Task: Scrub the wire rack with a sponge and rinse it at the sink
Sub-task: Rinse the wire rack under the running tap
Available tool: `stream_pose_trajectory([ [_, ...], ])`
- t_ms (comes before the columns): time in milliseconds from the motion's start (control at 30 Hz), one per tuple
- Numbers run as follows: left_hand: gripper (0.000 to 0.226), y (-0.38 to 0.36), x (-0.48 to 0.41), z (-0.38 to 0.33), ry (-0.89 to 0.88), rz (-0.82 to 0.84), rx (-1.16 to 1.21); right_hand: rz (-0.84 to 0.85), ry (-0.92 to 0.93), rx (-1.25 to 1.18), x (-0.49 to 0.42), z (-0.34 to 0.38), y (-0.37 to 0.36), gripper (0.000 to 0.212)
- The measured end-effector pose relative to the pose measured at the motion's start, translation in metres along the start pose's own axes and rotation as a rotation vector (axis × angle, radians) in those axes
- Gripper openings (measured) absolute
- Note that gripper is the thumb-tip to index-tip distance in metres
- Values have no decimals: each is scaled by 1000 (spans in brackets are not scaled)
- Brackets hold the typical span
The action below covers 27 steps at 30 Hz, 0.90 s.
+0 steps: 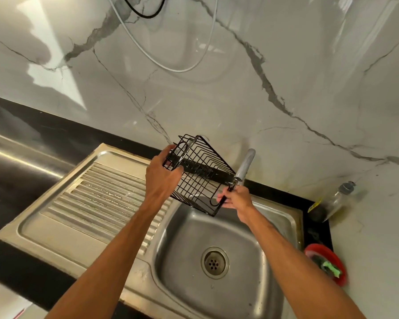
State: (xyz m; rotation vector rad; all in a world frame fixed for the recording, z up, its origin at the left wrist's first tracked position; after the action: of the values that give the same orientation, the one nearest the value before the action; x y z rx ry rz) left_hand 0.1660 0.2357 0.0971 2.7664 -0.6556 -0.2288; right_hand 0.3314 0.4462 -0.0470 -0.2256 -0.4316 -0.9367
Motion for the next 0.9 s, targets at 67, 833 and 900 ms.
stream_pose_trajectory([
  [67,66,-2,1,1,-4,13,-6,-69,9,-43,0,1,13,11],
  [833,70,-12,24,9,32,-85,217,-51,-142,-108,27,-32,12,22],
  [900,71,-9,26,7,1,-96,233,29,-188,-81,32,-33,2,21],
])
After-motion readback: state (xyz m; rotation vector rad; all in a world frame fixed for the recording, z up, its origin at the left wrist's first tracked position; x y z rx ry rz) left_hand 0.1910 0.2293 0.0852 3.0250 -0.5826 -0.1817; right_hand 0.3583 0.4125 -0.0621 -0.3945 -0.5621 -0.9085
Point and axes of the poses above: each hand's wrist, its own x-axis away from the middle knuckle, its own y-axis out of the back of the hand, z = x × y, the point moved 7 cm from there along -x, towards the middle knuckle, and after that the axes turned 3 degrees about -y, right-handed, at the moved point
